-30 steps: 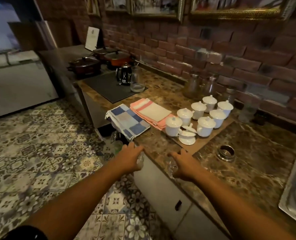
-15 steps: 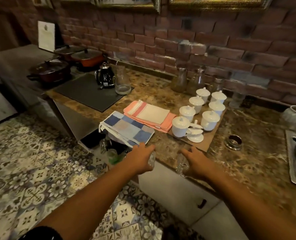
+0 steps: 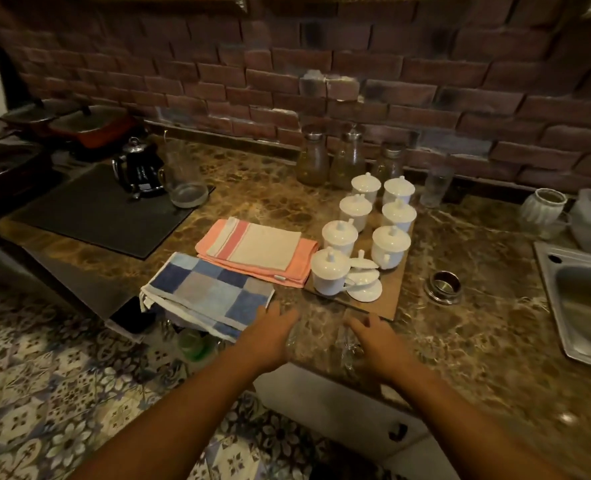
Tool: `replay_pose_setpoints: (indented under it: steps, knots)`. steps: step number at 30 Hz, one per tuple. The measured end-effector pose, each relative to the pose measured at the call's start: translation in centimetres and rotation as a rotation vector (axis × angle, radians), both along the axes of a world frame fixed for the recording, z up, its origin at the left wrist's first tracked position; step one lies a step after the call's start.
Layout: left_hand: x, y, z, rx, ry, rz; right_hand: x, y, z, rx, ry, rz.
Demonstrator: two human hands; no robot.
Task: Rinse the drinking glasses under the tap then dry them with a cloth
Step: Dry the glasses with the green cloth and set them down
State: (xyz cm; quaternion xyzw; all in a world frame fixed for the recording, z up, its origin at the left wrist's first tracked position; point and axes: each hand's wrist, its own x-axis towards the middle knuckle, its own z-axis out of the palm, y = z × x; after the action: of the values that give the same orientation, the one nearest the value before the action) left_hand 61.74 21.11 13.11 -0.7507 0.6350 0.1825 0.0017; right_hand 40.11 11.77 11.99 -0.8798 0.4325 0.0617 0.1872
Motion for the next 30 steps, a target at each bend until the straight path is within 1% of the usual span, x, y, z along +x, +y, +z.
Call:
replay_pose_setpoints:
  steps: [5,8,10,15,20,25,28,30]
  knots:
    - [-0.8,-3.9,-0.7,0.016,-0.020,-0.060,-0.5,-2.2,-1.1,-0.014,-0.014,-0.074]
    - [-1.3,-5.8,-1.1,0.036,-0.062,-0.176,-0.5,-3.0,-1.5,-0.007,-0.009,-0.103]
    - [-1.2,-6.7,-1.5,0.041,-0.074,-0.218,-0.4,-3.3,-1.7,0.004,-0.003,-0.136]
    - [0.0,-8.6,-2.5,0.056,-0.008,-0.265,0.4,-3.5,-2.3,-0.007,0.005,-0.199]
    - [0.9,-9.9,-3.0,0.052,0.001,-0.299,1.5,-3.6,-2.8,0.006,0.016,-0.294]
    - [1.5,-11.2,-4.4,0.047,0.022,-0.340,2.3,-4.0,-3.2,0.009,0.015,-0.346]
    - [1.3,-11.2,-4.5,0.043,-0.002,-0.353,2.7,-4.0,-3.3,0.003,0.047,-0.376]
    - [1.2,-11.2,-4.8,0.045,-0.036,-0.373,2.9,-3.8,-3.4,0.001,0.034,-0.389]
